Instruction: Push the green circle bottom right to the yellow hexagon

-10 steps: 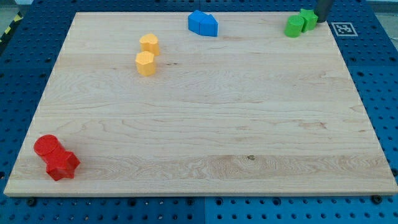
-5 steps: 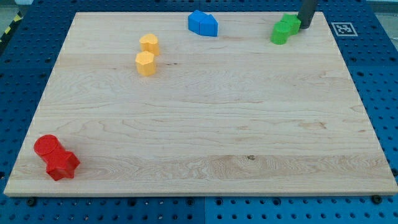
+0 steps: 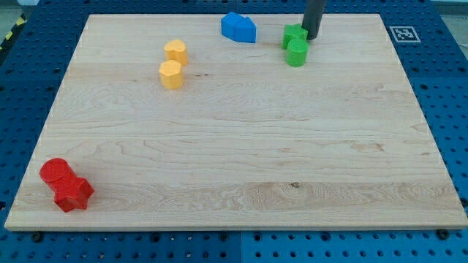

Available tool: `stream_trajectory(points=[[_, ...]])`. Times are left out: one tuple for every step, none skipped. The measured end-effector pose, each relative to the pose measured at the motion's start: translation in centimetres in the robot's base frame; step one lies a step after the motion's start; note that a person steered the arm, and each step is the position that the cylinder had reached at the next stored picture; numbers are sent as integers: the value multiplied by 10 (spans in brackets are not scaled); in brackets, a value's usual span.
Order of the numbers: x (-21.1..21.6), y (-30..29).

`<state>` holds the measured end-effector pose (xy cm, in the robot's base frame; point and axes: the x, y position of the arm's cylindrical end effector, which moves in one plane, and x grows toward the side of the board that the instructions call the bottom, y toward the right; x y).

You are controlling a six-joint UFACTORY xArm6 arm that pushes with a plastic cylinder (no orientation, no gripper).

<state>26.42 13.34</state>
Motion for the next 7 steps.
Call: stream_trajectory(points=[[20,-5],[46,-7],[59,-20],[74,-40],[99,-57],[133,-72],[162,-94]])
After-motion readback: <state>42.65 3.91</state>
